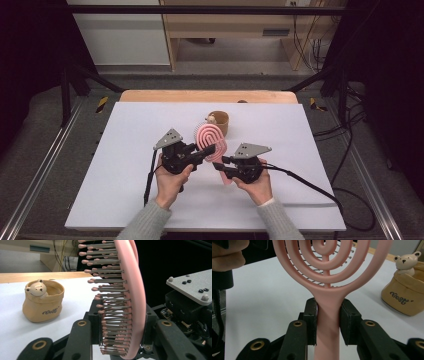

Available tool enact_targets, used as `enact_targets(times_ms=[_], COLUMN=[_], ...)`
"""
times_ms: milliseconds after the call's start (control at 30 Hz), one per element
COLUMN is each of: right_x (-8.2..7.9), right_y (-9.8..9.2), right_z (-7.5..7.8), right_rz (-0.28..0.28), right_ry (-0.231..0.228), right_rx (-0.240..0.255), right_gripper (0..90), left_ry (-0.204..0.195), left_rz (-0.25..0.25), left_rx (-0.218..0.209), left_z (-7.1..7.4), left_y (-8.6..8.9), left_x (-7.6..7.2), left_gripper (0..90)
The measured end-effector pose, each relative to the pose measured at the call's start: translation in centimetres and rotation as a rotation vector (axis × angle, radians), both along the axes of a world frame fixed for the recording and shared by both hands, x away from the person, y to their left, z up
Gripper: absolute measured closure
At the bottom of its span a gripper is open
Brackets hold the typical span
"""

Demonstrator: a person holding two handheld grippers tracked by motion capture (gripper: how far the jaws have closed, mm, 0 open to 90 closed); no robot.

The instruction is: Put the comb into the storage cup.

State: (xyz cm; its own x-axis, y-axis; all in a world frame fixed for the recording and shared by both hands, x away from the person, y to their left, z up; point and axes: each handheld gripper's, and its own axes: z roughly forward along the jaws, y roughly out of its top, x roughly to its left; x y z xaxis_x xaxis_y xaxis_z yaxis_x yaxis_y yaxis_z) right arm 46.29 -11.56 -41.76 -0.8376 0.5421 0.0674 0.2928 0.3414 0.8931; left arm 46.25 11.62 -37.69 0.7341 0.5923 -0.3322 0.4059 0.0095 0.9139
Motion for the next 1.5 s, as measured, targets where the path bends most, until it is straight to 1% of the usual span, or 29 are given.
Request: enact_targets(times_ms=[100,200,367,567,633,800,867,933,1033,1167,1300,1367,1500], right_x=[0.0,0.0,-0.1,-0.2,-0.2,-0.2,-0.2,-0.2,-0.1,0.0,0.1,0.1,0.2], right_y=[0.0,-0.1,-0.1,-0.2,-0.3,-0.5,-0.5,-0.6,-1.0,-1.5,-2.1,-2.6,-3.4], right_z=[0.0,0.1,0.2,0.4,0.5,0.8,0.9,0.8,0.7,0.4,0.4,0.4,0.3], right_rz=[0.000,0.000,0.001,0.000,-0.001,-0.013,-0.016,-0.015,-0.027,-0.052,-0.071,-0.080,-0.103], right_ry=[-0.002,-0.002,-0.003,-0.006,-0.002,-0.004,-0.003,-0.005,0.003,0.000,-0.003,0.004,0.014], right_rx=[0.001,0.002,0.006,0.025,0.034,0.054,0.055,0.053,0.053,0.056,0.077,0.090,0.090], right_gripper=[69.2,68.9,67.6,62.2,58.4,42.1,35.0,30.2,25.0,17.3,15.0,11.3,7.6], left_ry=[-0.009,-0.021,-0.046,-0.048,-0.049,-0.052,-0.055,-0.056,-0.056,-0.066,-0.070,-0.073,-0.075], left_rz=[0.007,0.018,0.026,0.037,0.040,0.054,0.059,0.064,0.069,0.082,0.089,0.093,0.098], left_rx=[0.001,0.019,0.036,0.050,0.052,0.056,0.060,0.065,0.067,0.081,0.088,0.089,0.088], left_z=[0.1,0.2,0.4,0.6,0.7,1.0,1.1,1.2,1.4,1.6,1.9,2.0,2.3], left_y=[0.0,0.0,0.0,0.1,0.2,0.6,0.7,0.8,1.0,1.1,1.3,1.5,1.7], left_x=[0.0,-0.1,-0.2,-0.1,-0.1,0.1,0.1,0.2,0.4,0.5,0.6,0.7,0.8], left_gripper=[62.9,62.9,63.1,63.2,63.2,63.2,63.2,63.2,63.2,63.2,63.2,63.2,63.2])
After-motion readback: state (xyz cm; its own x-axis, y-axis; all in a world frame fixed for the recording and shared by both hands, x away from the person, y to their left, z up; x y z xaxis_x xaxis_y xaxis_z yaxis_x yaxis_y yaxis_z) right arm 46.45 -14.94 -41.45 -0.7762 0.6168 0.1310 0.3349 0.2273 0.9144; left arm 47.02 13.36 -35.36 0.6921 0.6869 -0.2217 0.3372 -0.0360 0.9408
